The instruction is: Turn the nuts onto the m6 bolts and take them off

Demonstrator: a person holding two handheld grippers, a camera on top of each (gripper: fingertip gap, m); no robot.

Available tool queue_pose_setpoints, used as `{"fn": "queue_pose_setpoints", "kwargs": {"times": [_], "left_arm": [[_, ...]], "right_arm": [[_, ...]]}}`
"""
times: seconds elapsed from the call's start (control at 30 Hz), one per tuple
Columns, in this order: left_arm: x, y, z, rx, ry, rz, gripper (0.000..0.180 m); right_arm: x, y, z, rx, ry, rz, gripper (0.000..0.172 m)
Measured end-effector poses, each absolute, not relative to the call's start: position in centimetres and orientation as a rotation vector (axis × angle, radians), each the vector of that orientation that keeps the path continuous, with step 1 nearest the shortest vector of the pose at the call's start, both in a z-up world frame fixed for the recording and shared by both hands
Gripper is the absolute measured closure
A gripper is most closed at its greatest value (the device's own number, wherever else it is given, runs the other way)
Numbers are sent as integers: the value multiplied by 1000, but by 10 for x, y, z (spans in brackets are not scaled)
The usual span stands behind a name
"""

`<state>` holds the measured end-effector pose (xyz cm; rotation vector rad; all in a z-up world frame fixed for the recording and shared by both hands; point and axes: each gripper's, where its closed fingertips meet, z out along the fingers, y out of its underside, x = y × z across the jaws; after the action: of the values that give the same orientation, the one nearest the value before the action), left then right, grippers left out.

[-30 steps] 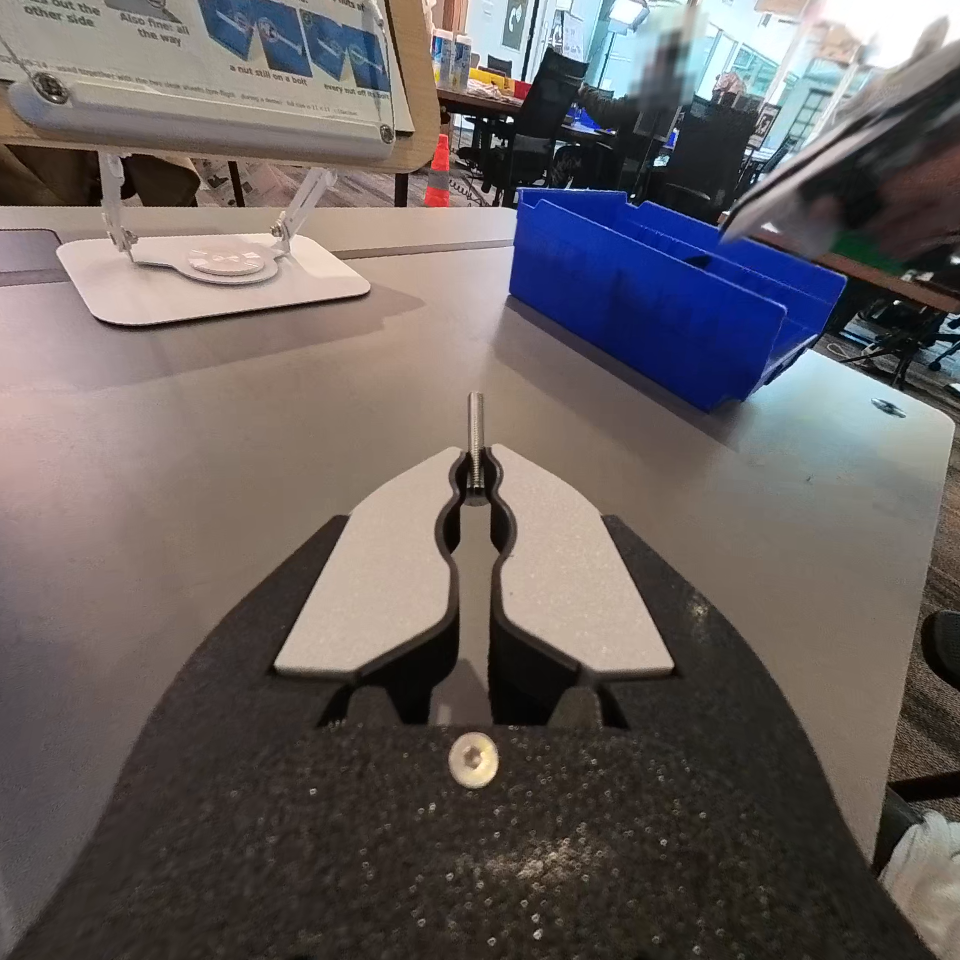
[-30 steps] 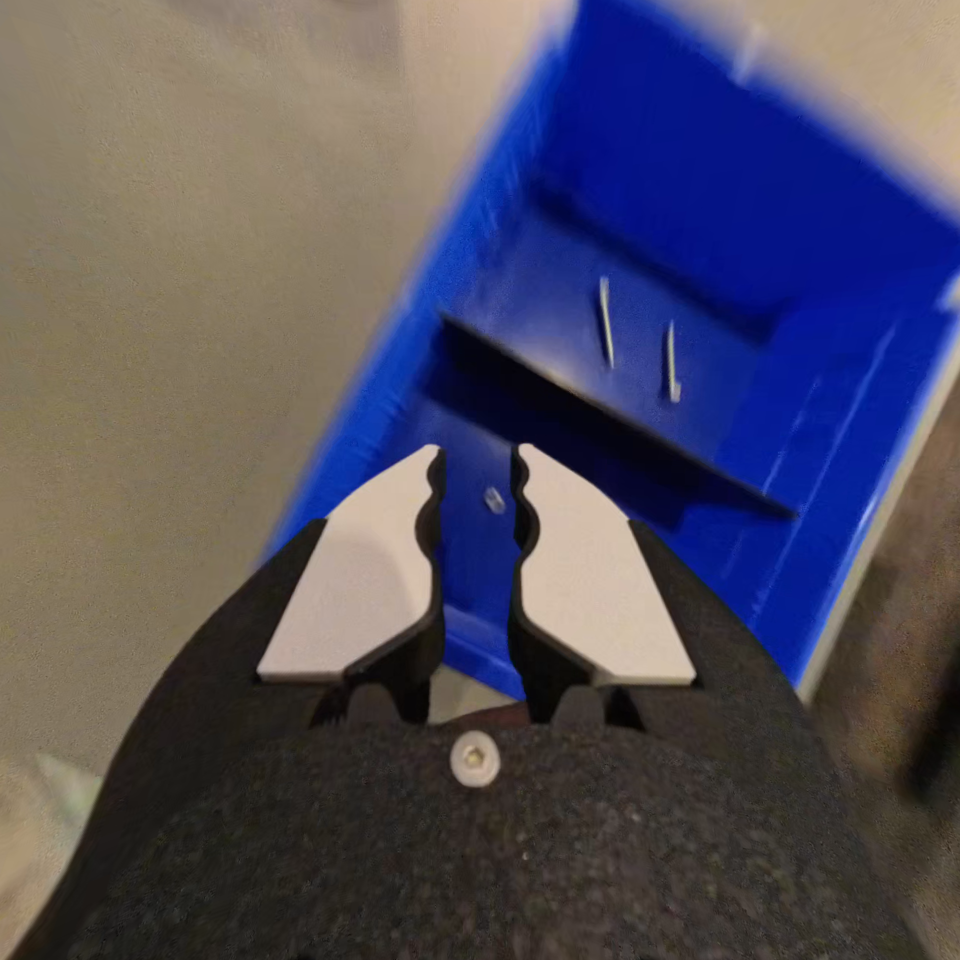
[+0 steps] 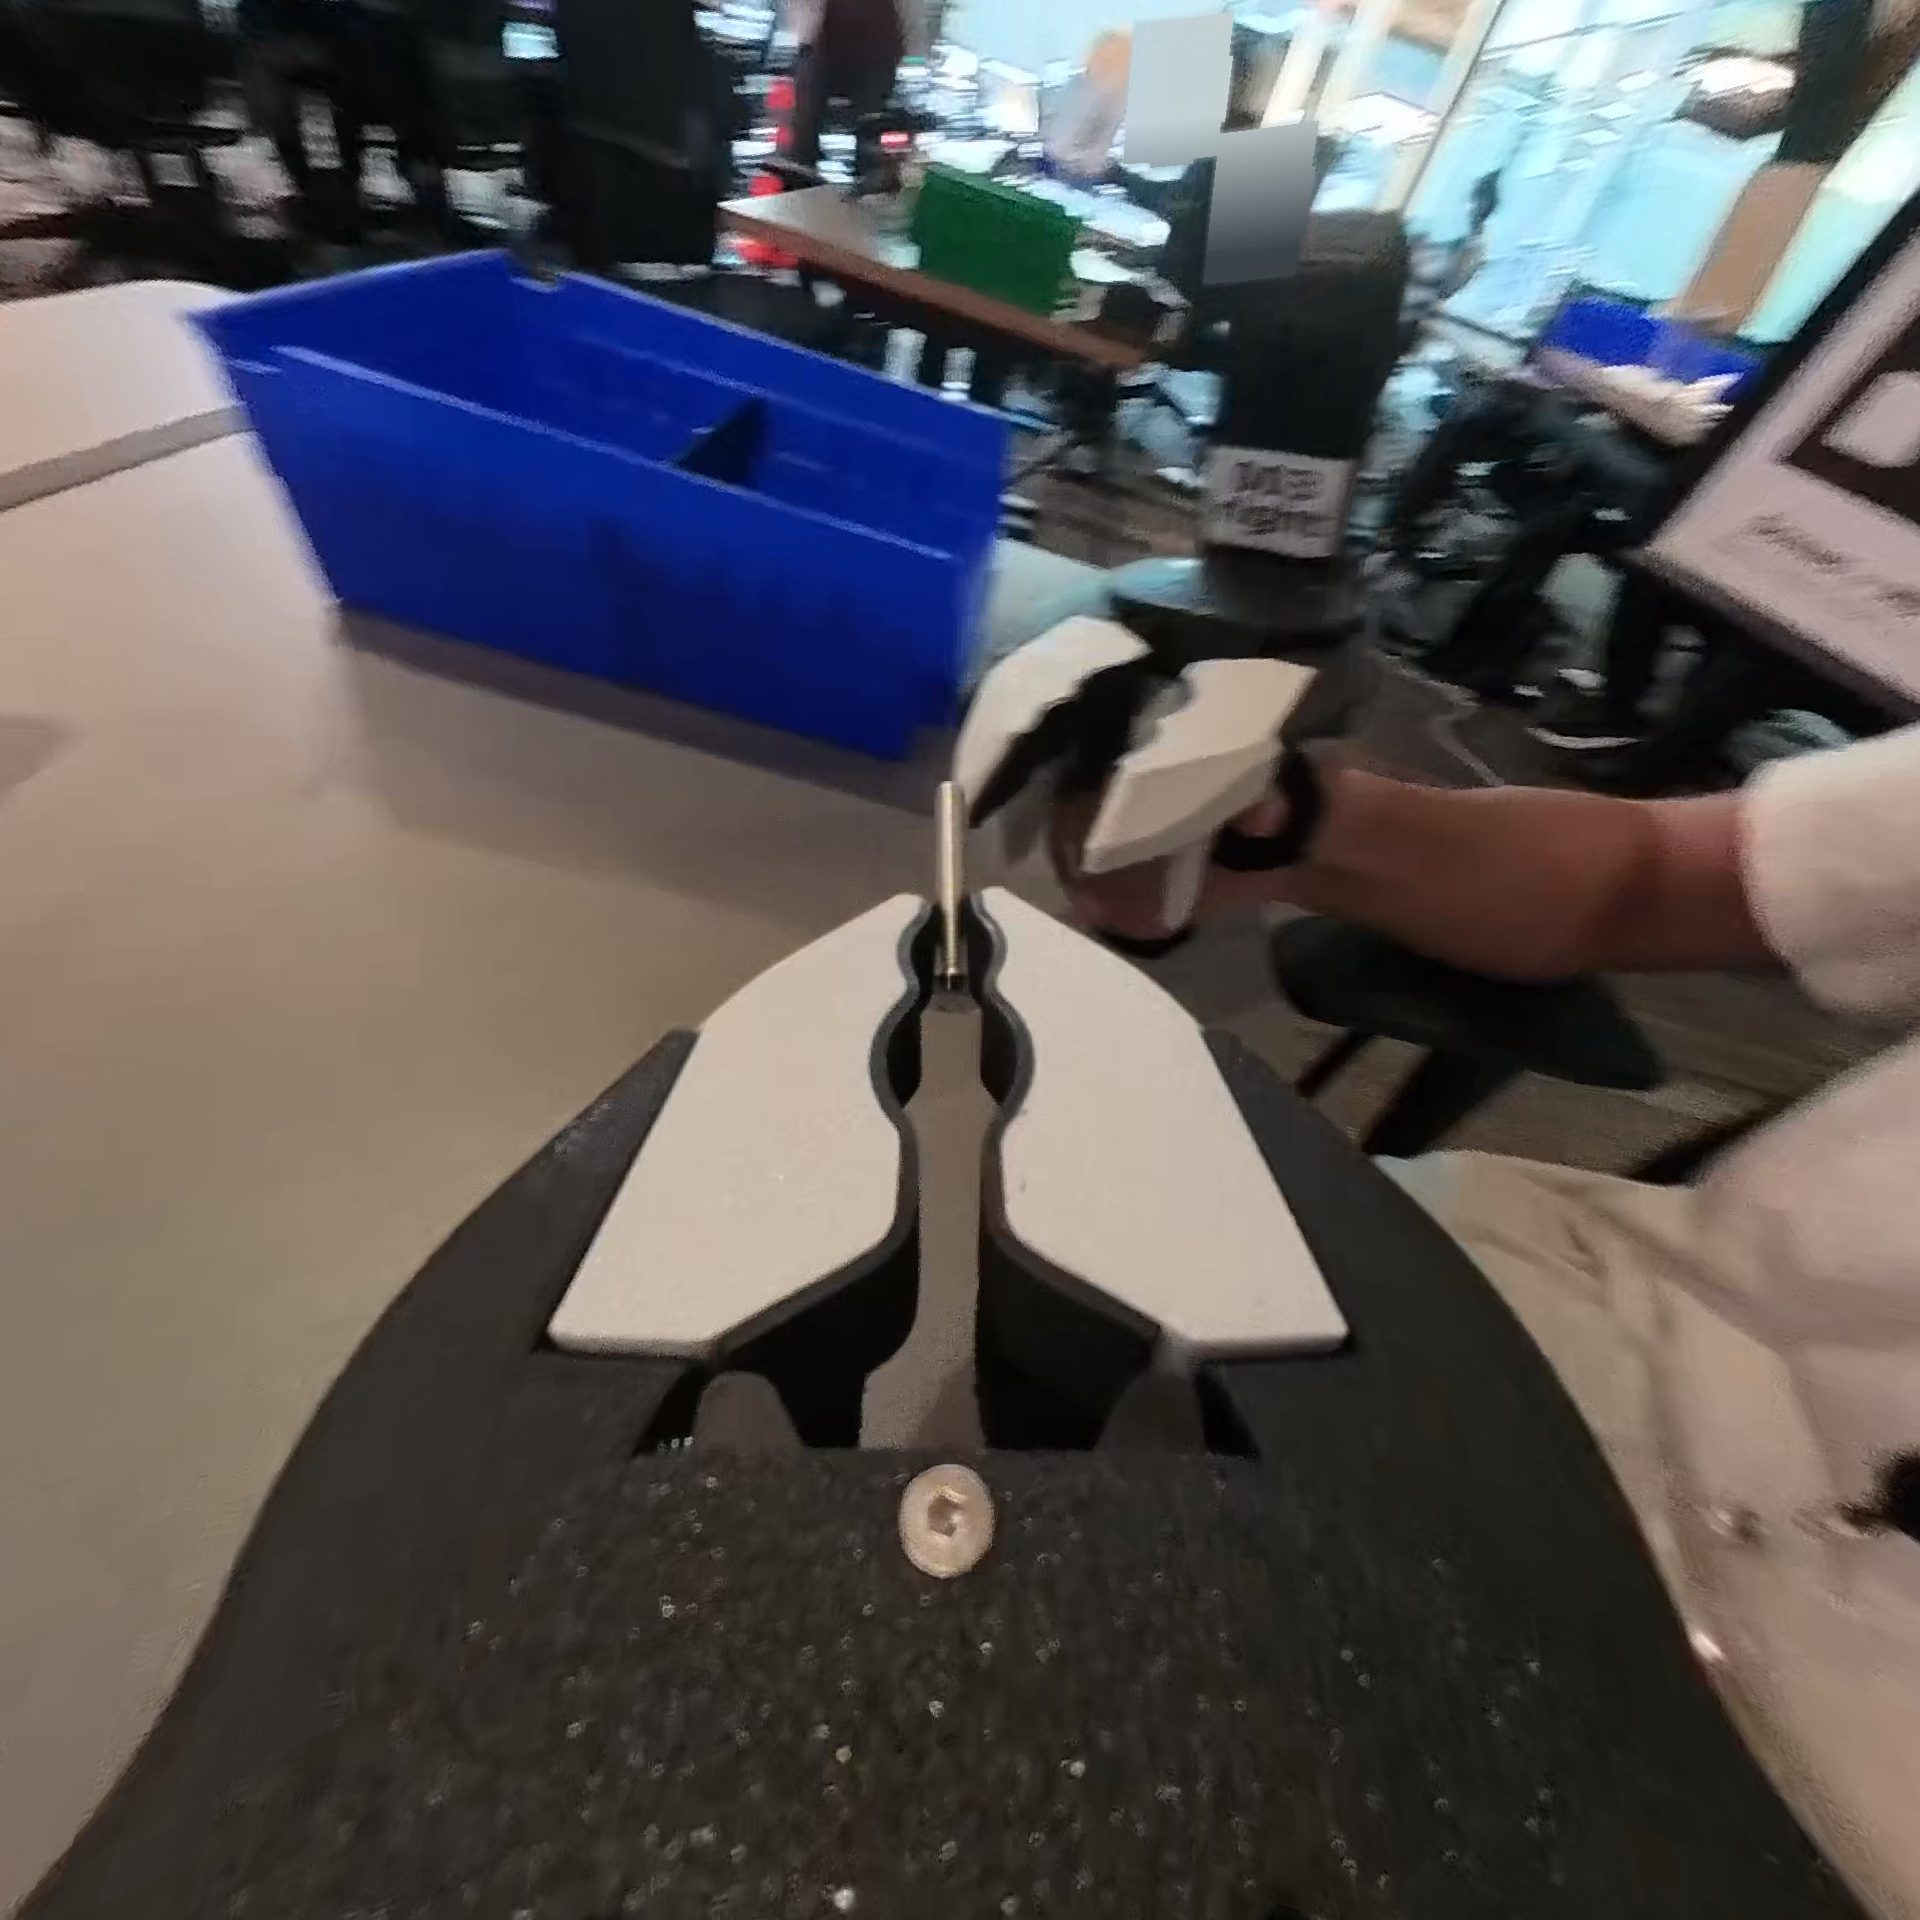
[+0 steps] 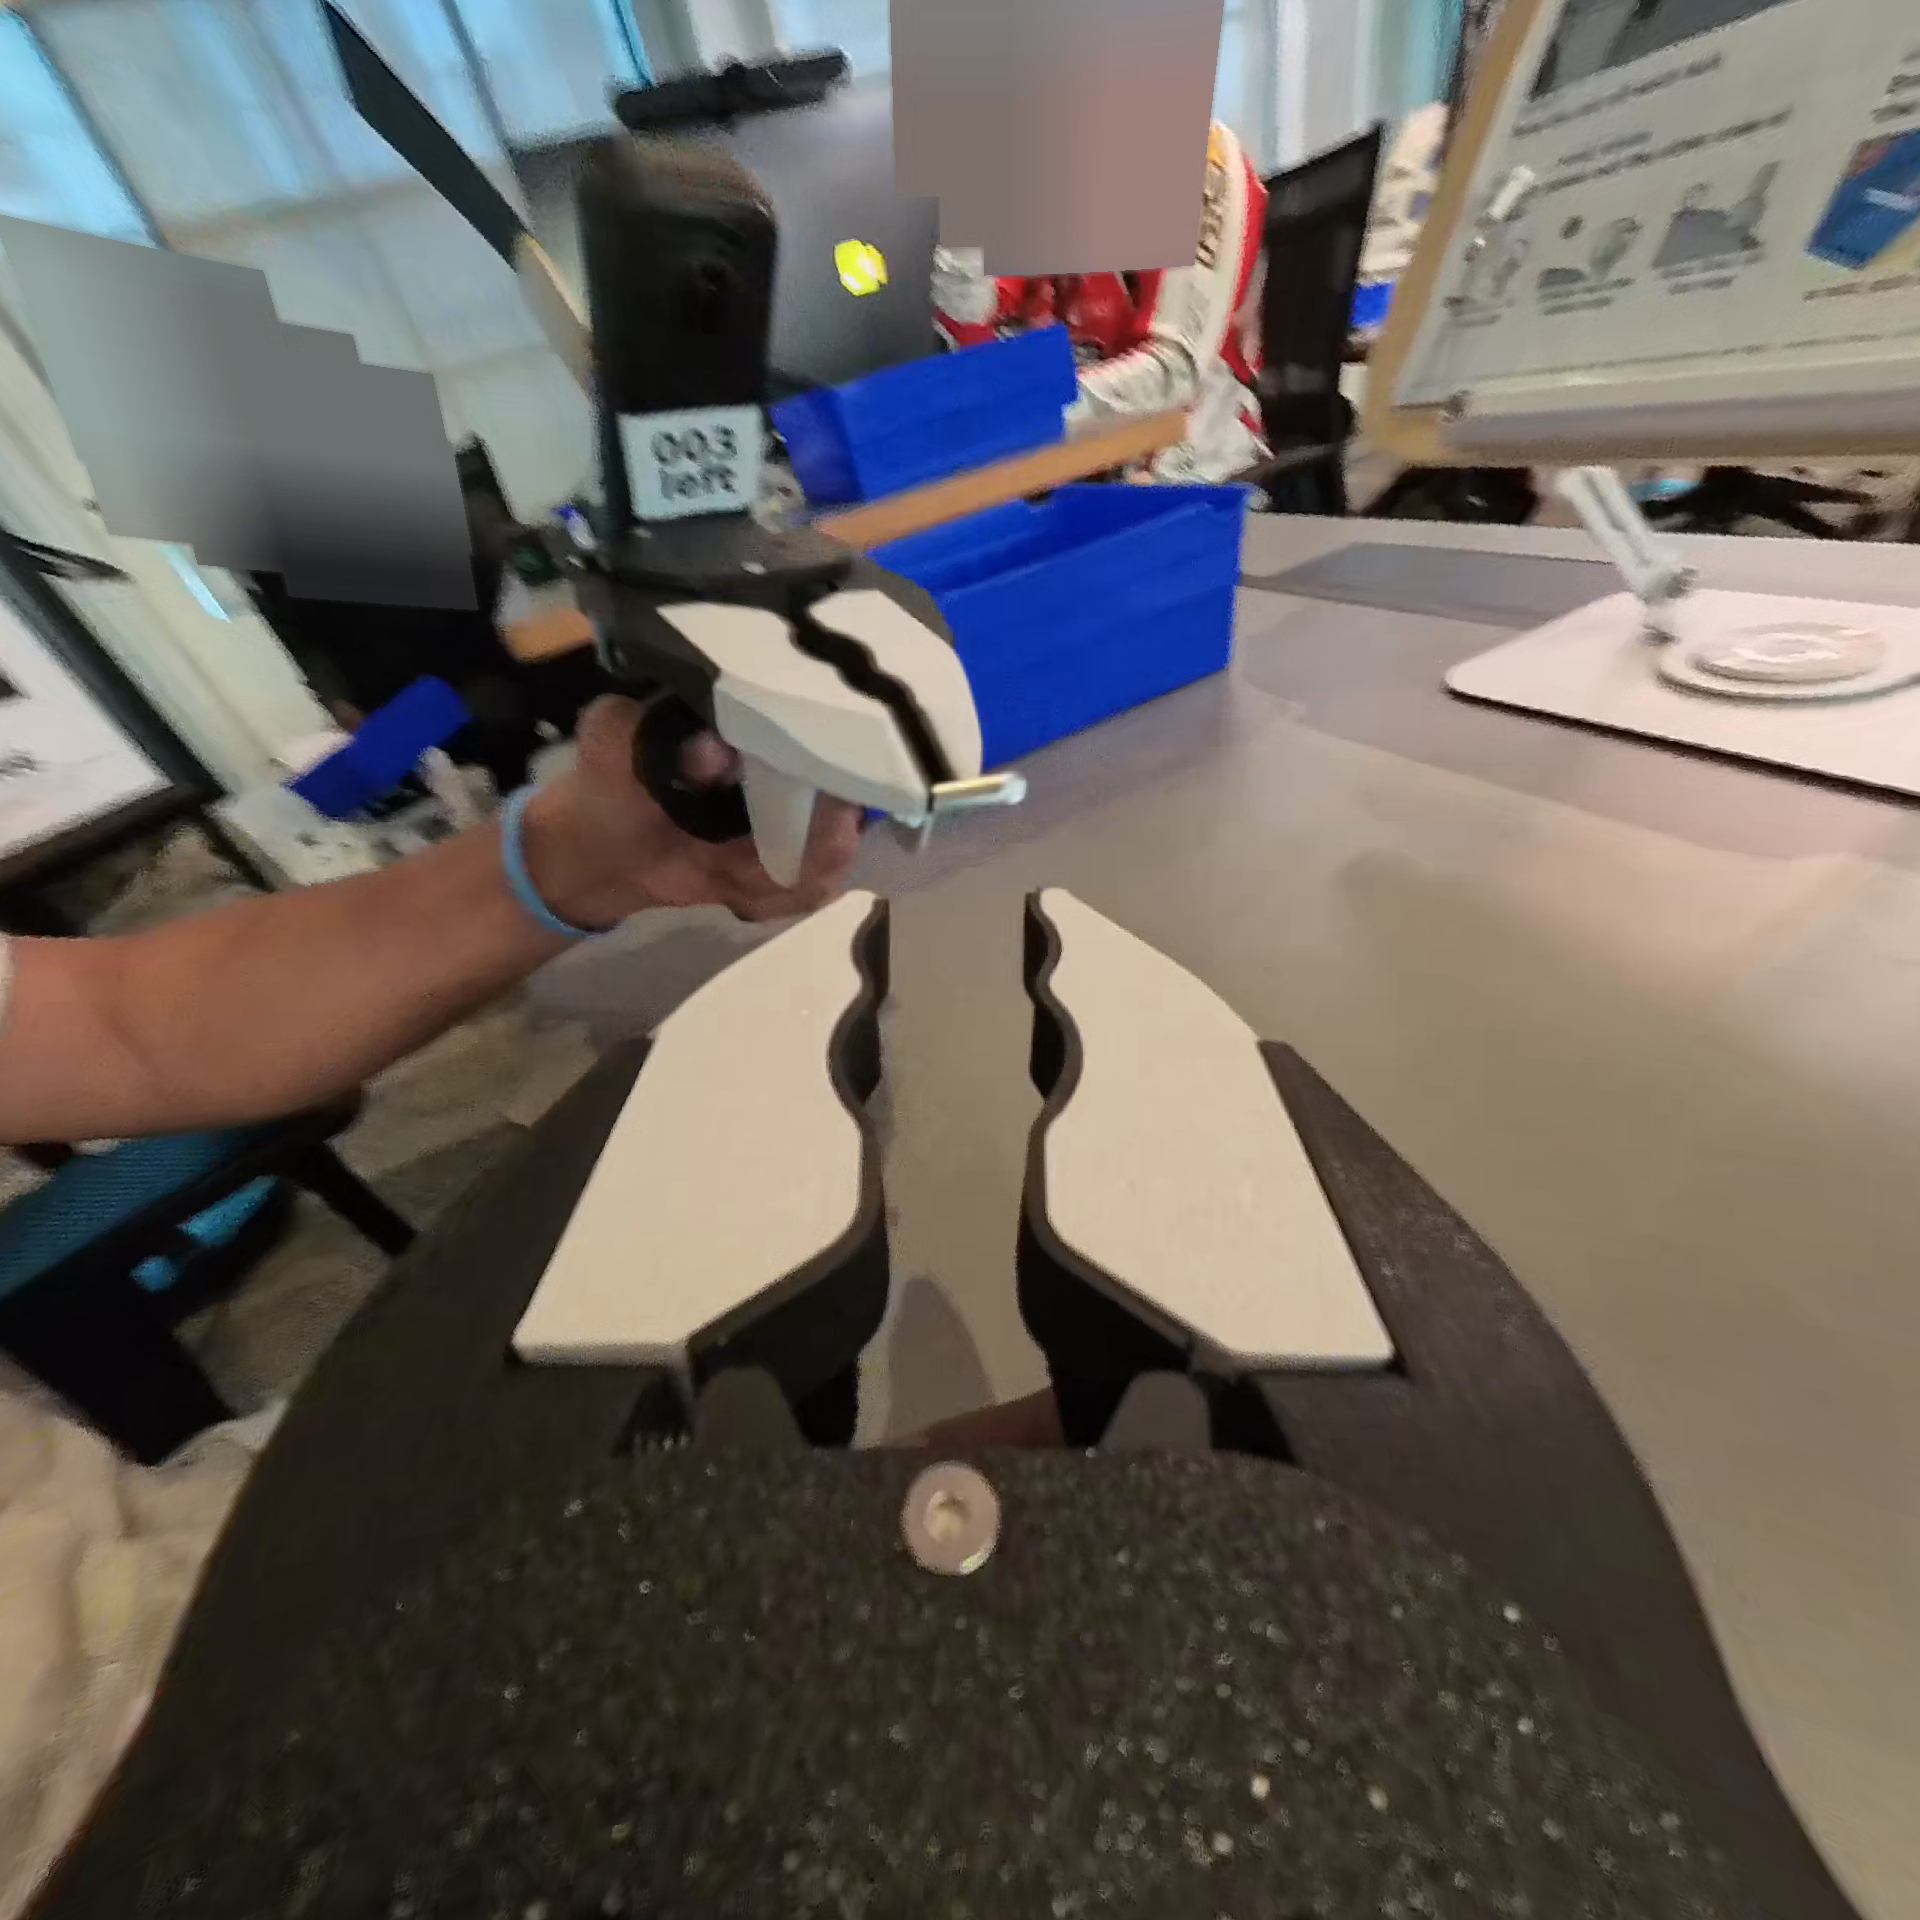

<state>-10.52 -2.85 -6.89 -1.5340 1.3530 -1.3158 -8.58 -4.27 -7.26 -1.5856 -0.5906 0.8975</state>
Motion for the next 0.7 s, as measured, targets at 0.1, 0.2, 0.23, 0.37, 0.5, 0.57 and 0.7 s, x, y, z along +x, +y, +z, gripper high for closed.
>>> {"fn": "queue_pose_setpoints", "kwargs": {"times": [0.1,0.2,0.23,0.37,0.5,0.57,0.7], "left_arm": [[-106,-45,-59,-1461,1401,-1417,176],[-106,-52,-56,-1431,1407,-1462,176],[-106,-53,-57,-1427,1412,-1456,175],[-105,-57,-61,-1430,1423,-1454,175],[-106,-63,-68,-1439,1463,-1445,175],[-108,-63,-71,-1446,1459,-1431,175],[-111,-64,-71,-1446,1442,-1435,175]], "right_arm": [[-89,-50,-64,-1523,-580,1050,149],[-93,-53,-59,-1483,-579,1131,149],[-94,-53,-58,-1477,-582,1140,149],[-101,-54,-57,-1470,-600,1153,148],[-110,-56,-60,-1476,-650,1154,165],[-112,-57,-62,-1503,-693,1141,166],[-114,-58,-63,-1512,-700,1152,166]]}}
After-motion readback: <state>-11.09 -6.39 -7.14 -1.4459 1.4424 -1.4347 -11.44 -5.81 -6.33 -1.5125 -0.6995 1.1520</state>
